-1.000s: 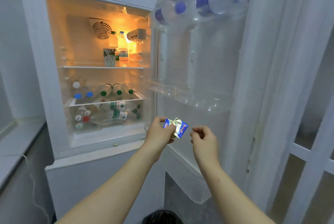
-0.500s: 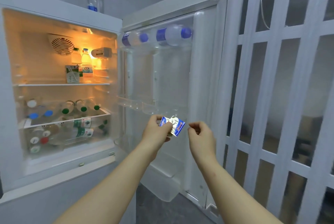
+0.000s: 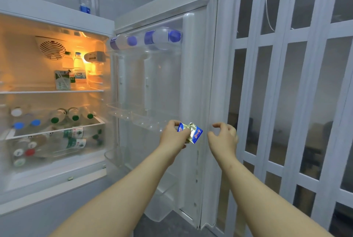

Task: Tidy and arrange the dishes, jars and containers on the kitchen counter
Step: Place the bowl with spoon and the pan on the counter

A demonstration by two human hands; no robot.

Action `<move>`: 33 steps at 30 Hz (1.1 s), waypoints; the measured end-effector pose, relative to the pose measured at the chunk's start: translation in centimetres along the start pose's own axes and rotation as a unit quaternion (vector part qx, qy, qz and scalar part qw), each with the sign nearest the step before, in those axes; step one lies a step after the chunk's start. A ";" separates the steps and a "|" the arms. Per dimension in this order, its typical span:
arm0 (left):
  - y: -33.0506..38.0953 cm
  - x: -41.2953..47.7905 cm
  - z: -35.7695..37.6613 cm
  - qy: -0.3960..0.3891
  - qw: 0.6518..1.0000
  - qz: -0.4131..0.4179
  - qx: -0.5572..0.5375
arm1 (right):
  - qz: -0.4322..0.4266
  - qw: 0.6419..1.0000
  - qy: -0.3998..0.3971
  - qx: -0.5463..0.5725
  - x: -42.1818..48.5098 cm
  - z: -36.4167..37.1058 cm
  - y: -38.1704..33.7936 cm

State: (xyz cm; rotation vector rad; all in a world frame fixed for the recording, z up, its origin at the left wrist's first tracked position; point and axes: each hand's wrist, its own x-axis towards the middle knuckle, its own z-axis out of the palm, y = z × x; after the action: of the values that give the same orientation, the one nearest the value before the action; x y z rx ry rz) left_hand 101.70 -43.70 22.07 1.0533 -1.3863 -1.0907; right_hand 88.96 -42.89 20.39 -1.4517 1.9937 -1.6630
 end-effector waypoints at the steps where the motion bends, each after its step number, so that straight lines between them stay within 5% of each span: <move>1: 0.0 0.1 0.1 0.000 1.000 0.000 0.002 | 0.003 1.000 -0.004 0.014 0.4 0.2 0.1; 7: 0.3 0.6 -1.8 0.028 0.999 0.007 -0.027 | 0.036 0.993 -0.020 0.115 1.4 0.7 0.3; 12: 0.1 -0.5 -5.4 0.102 0.989 0.024 -0.106 | -0.027 0.986 0.072 0.150 -2.3 1.4 -0.7; 17: 0.7 -2.3 -8.9 0.137 0.982 0.043 -0.120 | -0.105 0.979 0.021 0.176 -6.9 4.1 -3.3; 22: 1.2 -5.1 -15.6 0.231 0.953 0.072 -0.184 | -0.249 0.947 -0.063 0.193 -10.4 8.4 -7.5; 26: 1.5 -7.9 -21.0 0.280 0.935 0.080 -0.204 | -0.422 0.892 -0.026 0.160 -13.2 12.5 -11.4; 33: 0.3 -11.2 -31.5 0.376 0.911 0.063 -0.155 | -0.537 0.841 -0.026 0.064 -17.9 21.5 -17.2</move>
State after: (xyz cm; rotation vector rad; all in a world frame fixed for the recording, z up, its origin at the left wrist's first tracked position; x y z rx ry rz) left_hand 133.98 -34.90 21.82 0.9789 -0.6228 -0.6598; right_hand 121.76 -42.26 19.00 -2.7675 0.9354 -1.9355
